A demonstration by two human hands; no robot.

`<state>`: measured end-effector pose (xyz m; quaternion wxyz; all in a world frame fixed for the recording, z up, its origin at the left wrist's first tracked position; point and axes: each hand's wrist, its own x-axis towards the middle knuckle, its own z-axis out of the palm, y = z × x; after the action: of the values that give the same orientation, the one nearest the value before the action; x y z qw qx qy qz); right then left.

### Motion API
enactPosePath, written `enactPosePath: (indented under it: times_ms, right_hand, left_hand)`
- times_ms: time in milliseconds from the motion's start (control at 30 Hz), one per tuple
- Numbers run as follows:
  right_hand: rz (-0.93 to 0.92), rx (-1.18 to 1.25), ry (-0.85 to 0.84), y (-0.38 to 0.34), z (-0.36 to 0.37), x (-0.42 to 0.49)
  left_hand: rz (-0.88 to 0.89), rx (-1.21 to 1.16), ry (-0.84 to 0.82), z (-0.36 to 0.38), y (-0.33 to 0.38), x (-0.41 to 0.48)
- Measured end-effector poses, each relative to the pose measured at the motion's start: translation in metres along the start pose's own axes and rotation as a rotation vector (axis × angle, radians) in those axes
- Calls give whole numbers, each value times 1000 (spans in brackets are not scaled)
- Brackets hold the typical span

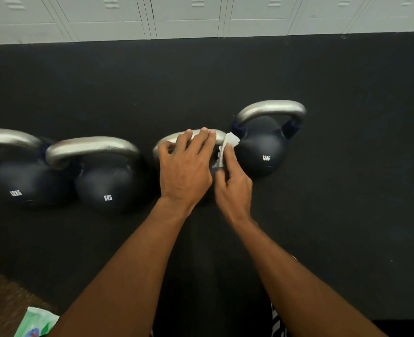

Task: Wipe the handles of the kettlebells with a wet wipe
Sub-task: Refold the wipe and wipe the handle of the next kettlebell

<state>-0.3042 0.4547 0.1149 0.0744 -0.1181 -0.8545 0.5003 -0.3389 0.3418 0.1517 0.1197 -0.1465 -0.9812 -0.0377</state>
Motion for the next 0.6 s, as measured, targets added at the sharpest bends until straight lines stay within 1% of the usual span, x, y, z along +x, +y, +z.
enactPosePath:
  times_ms: [100, 233, 267, 333, 433, 533, 600]
  right_hand:
    - [-35, 34, -101, 7, 3, -2]
    - [38, 110, -126, 8, -19, 20]
    - [28, 123, -161, 8, -26, 31]
    - [6, 97, -262, 9, -38, 56]
    - [80, 146, -402, -1, -46, 88]
    - [110, 179, -475, -15, -47, 106]
    - [128, 200, -495, -19, -45, 108]
  left_hand:
    - [25, 29, 34, 5, -4, -1]
    - [31, 39, 126, 11, -3, -2]
    - [26, 37, 141, 12, -3, -2]
    - [24, 35, 137, 13, -2, -2]
    - [27, 46, 121, 14, -4, -1]
    - [33, 62, 123, 15, -4, -2]
    - [32, 66, 125, 15, -5, -1]
